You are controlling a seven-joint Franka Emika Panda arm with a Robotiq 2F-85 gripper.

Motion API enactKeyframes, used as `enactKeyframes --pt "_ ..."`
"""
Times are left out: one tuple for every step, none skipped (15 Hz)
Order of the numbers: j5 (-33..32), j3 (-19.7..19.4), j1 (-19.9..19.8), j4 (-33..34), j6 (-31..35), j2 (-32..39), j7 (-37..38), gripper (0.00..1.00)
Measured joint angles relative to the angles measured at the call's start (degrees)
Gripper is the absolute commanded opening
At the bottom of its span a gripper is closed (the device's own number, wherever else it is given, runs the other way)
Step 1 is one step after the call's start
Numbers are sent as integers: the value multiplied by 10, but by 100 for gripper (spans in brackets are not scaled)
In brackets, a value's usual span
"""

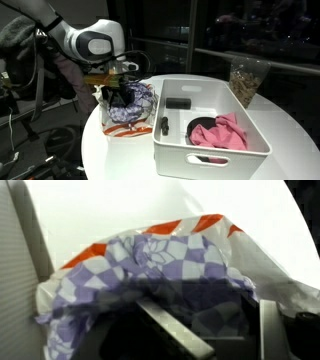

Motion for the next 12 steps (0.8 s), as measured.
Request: enactKeyframes --pt "-30 -19 18 3 -28 -9 36 100" --pt "-51 -32 31 5 -52 -22 61 100" --pt "-87 -20 21 8 -72 -40 92 100" --pt "-123 12 -6 12 -94 -62 127 100" --pt "-145 48 -38 17 -118 -85 151 100" --pt "-157 87 -72 21 -136 -109 166 100" --pt "-159 129 -111 22 -143 -133 173 100" --pt "-157 169 -150 23 -143 -154 174 100" --pt "-147 206 -187 24 -136 -171 174 100" --pt "-131 241 -223 25 -126 -184 171 100" --pt "-110 271 -256 25 -114 -193 166 100" --pt "-87 299 -287 25 -103 -197 158 100"
